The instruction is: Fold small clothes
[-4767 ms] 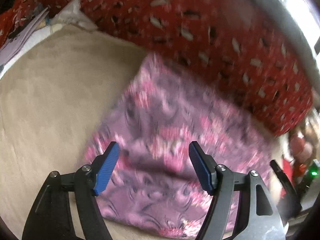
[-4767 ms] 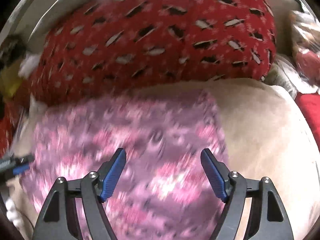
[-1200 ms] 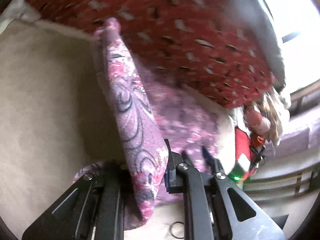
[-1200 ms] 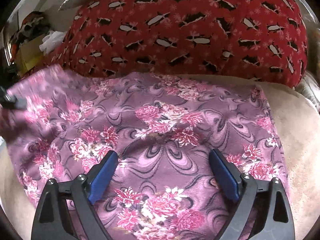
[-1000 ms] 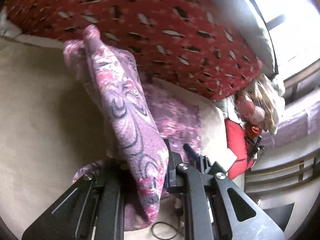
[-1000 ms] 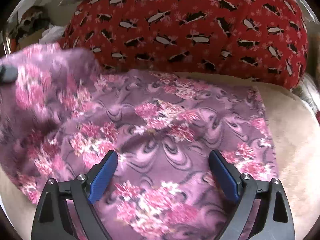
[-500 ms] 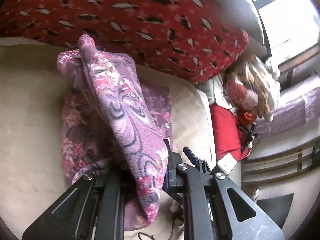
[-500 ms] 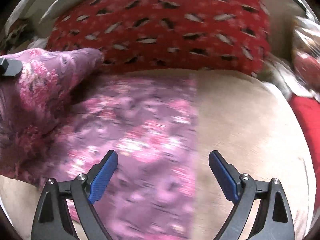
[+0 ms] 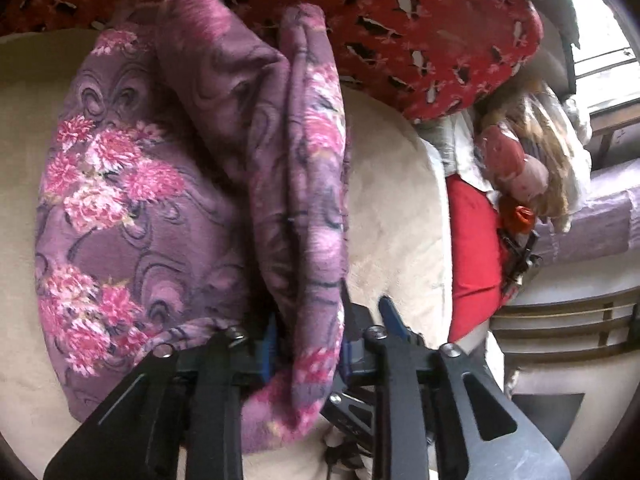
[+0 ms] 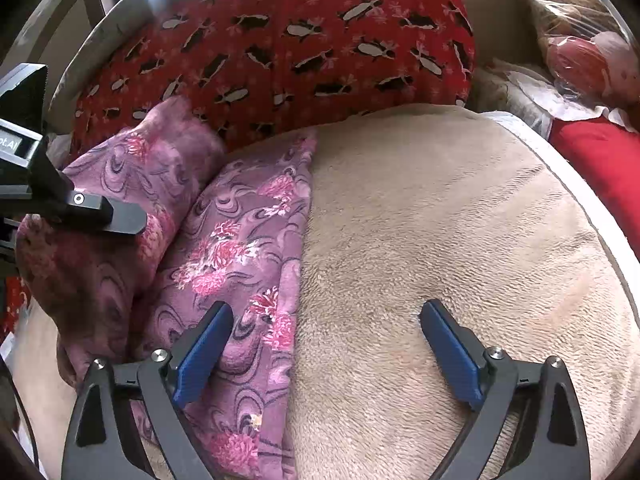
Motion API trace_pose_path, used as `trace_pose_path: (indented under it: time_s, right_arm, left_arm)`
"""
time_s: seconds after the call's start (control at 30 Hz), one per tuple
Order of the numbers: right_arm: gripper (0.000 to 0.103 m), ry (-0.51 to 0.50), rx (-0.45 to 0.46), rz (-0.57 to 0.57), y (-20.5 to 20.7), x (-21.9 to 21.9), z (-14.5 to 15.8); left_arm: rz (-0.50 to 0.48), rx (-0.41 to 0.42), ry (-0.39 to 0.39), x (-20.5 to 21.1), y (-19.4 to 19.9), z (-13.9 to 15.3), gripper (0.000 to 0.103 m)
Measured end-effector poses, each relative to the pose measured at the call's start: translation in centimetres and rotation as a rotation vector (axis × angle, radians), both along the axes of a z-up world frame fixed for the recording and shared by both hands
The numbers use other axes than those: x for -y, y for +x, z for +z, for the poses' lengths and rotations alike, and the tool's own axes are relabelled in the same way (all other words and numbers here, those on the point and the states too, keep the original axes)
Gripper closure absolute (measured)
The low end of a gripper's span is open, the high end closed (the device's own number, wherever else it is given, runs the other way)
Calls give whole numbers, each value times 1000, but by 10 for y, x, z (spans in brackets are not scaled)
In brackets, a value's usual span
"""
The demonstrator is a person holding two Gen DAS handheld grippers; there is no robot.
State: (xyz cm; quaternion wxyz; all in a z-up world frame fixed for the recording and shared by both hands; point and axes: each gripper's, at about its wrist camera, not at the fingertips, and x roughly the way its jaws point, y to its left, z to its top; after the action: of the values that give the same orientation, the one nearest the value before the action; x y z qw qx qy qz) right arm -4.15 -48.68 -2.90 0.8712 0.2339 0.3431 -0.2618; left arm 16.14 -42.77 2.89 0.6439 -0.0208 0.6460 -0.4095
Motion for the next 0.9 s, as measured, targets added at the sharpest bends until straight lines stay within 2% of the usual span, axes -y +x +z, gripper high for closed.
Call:
trace_pose_path:
  time_s: [0.07,0.2,0.37,0.5,0.57,0.6,0.67,0.73,0.83,0.87,0.9]
  right_arm:
    - [6,0,2,0,-1,-2,0]
    - [5,-3,-3,4,0,-3,-1]
    - [4,1,-10,6,1,-2,-1]
    - [8,72,2,0,-7,7,6]
    - [9,94,18,-66,-22,15,13]
    - [9,106,35,-114,-31,20,17]
    - [8,178,141,-173,-49,31,25]
    - [8,272,250,-130,-48,35,31]
    - [8,323,255,-23,-21,24,34]
    - [10,312,244,6,-11,17,35]
    - [18,285,236,28,-2,11,38]
  left_arm:
    - [-7,-14,-20,-4,-2,7,78]
    - [-7,-21,-61,-20,-2,21,64]
    - [42,-17,-92,-58,10,28,64]
    - [135,-3,-85,-104,28,18,64]
    - [181,-17,-79,-125,38,7,64]
    - [200,-28,-76,-134,42,-1,64]
    - [219,-60,-75,-144,47,-15,64]
    - [218,-95,-79,-144,47,-28,64]
    - [200,-118,-81,-136,40,-41,64]
    - [192,-111,-80,-136,38,-42,63]
    - [186,-104,-80,-136,36,-43,63]
